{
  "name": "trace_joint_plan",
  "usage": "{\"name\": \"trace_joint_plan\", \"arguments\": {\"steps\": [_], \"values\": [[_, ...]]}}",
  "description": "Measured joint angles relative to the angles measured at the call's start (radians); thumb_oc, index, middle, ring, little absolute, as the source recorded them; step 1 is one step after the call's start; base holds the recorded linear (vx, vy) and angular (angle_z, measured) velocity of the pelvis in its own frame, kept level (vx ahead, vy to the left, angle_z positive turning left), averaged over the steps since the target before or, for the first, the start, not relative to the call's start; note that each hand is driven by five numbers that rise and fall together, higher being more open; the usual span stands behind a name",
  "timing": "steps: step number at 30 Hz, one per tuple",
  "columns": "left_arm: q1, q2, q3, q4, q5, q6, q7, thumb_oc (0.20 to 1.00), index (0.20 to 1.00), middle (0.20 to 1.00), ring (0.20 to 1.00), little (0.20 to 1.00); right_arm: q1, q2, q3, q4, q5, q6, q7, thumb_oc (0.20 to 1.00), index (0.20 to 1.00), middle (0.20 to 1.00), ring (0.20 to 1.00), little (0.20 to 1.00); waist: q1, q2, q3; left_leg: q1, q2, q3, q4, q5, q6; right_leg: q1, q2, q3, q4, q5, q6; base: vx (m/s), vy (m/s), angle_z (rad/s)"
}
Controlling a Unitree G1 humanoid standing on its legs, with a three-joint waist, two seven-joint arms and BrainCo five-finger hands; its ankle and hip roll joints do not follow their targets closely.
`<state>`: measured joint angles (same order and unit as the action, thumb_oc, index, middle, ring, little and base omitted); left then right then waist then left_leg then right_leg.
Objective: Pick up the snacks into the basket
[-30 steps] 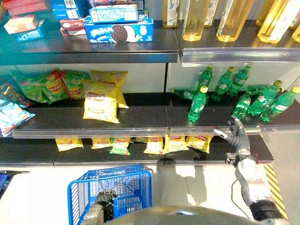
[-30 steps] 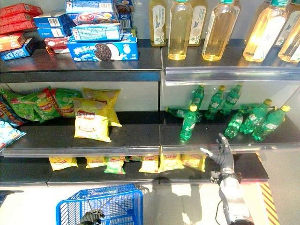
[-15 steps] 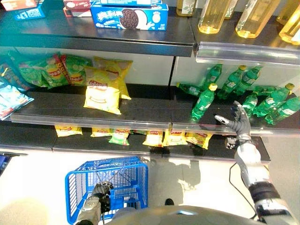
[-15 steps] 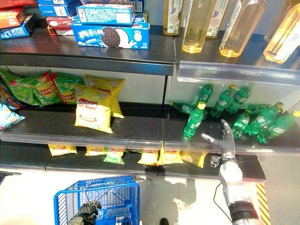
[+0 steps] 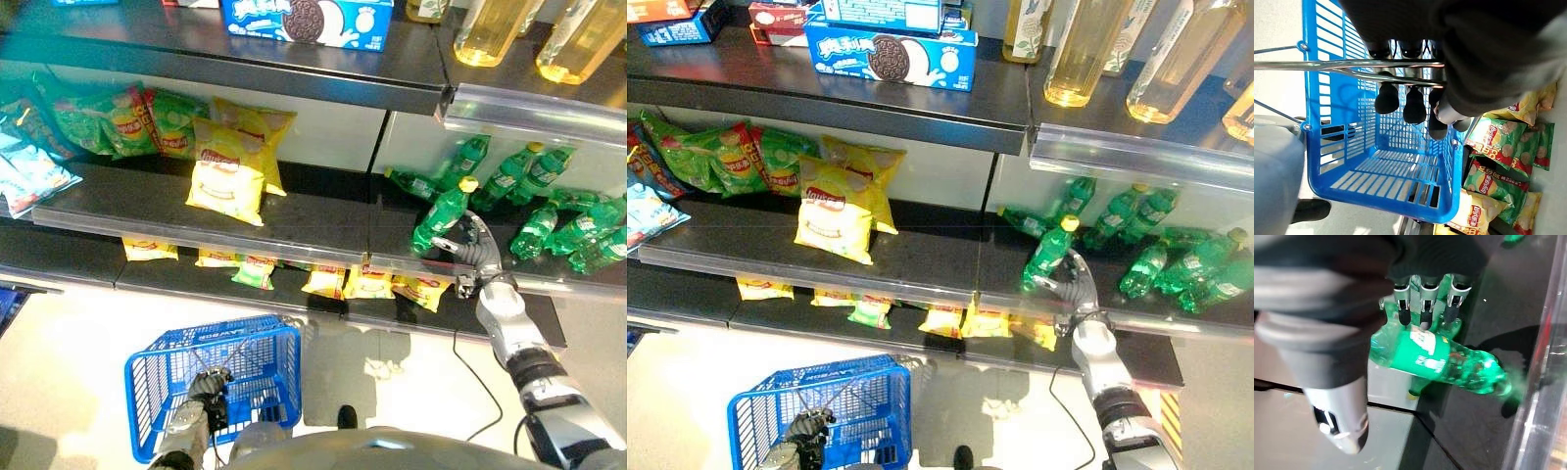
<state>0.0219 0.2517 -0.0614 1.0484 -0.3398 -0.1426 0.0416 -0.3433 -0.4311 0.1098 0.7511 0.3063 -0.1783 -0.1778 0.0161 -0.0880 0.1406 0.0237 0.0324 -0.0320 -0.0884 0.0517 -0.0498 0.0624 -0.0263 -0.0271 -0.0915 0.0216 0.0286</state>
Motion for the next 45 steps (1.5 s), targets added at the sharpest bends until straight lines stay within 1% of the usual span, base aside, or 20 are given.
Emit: {"name": "trace_joint_plan", "arguments": {"steps": [1,8,20,29,32,36,42,45], "values": [[0.001,0.003,0.000,0.000,-0.001,0.000,0.000,0.200,0.200,0.200,0.200,0.200,-0.012,0.000,0.006,0.011,0.003,0.010,0.000,1.000,1.000,1.000,1.000,1.000,0.002,0.001,0.003,-0.001,0.000,-0.001,0.000,0.000,0.000,0.000,0.000,-0.002,0.000,0.000,0.000,0.00,0.000,0.00],[0.002,0.004,0.000,-0.003,-0.010,0.000,0.003,0.200,0.200,0.200,0.200,0.200,-0.017,0.000,0.007,0.013,0.039,0.018,-0.001,1.000,1.000,1.000,1.000,1.000,0.001,0.005,0.007,-0.004,-0.001,-0.006,0.000,0.000,0.000,-0.001,-0.001,-0.009,0.000,0.000,0.000,0.00,0.004,0.01],[0.004,0.004,-0.013,-0.011,-0.017,0.001,0.007,0.200,0.200,0.200,0.200,0.200,-0.017,0.011,0.007,0.020,0.041,0.027,-0.003,1.000,1.000,1.000,1.000,1.000,0.002,0.007,0.007,-0.003,-0.002,-0.008,0.000,0.001,0.001,0.000,-0.003,-0.010,0.000,0.000,0.000,0.00,0.000,0.00],[0.011,0.002,-0.044,-0.016,-0.030,0.001,0.009,0.200,0.200,0.200,0.200,0.200,-0.091,0.023,0.024,0.166,0.070,0.034,-0.003,1.000,1.000,1.000,1.000,1.000,0.008,0.017,0.003,-0.003,-0.004,-0.008,0.000,0.002,0.002,0.000,-0.004,-0.010,0.000,0.000,0.000,0.00,0.000,0.00],[0.010,0.001,-0.047,-0.017,-0.030,0.001,0.008,0.200,0.200,0.200,0.200,0.200,-0.143,0.022,0.023,0.272,0.079,0.047,-0.008,1.000,1.000,1.000,1.000,1.000,0.028,0.022,0.001,-0.003,-0.004,-0.009,0.000,0.002,0.002,0.000,-0.004,-0.010,0.000,0.000,0.000,0.00,0.000,0.00],[0.021,0.002,-0.053,-0.016,-0.036,0.001,0.009,0.200,0.200,0.200,0.200,0.200,-0.179,0.025,0.024,0.309,0.086,0.055,-0.010,1.000,1.000,1.000,1.000,1.000,0.036,0.028,-0.003,-0.004,-0.006,-0.016,0.000,0.003,0.003,0.002,-0.005,-0.014,0.000,0.000,0.000,0.00,0.001,0.04],[0.023,0.001,-0.074,-0.016,-0.037,0.001,0.008,0.200,0.200,0.200,0.200,0.200,-0.253,0.024,0.024,0.390,0.090,0.071,-0.011,1.000,1.000,1.000,1.000,1.000,0.036,0.038,-0.010,-0.017,-0.007,-0.030,0.000,0.012,0.002,-0.003,-0.005,-0.030,0.000,0.000,0.000,-0.01,-0.002,0.09],[0.023,0.000,-0.087,-0.019,-0.039,0.000,0.007,0.200,0.200,0.200,0.200,0.200,-0.283,0.017,0.024,0.421,0.095,0.077,-0.012,1.000,1.000,1.000,1.000,1.000,0.055,0.043,-0.012,-0.022,-0.007,-0.038,0.000,0.015,0.002,-0.004,-0.005,-0.038,0.000,0.000,-0.001,-0.03,-0.006,0.06]]}}
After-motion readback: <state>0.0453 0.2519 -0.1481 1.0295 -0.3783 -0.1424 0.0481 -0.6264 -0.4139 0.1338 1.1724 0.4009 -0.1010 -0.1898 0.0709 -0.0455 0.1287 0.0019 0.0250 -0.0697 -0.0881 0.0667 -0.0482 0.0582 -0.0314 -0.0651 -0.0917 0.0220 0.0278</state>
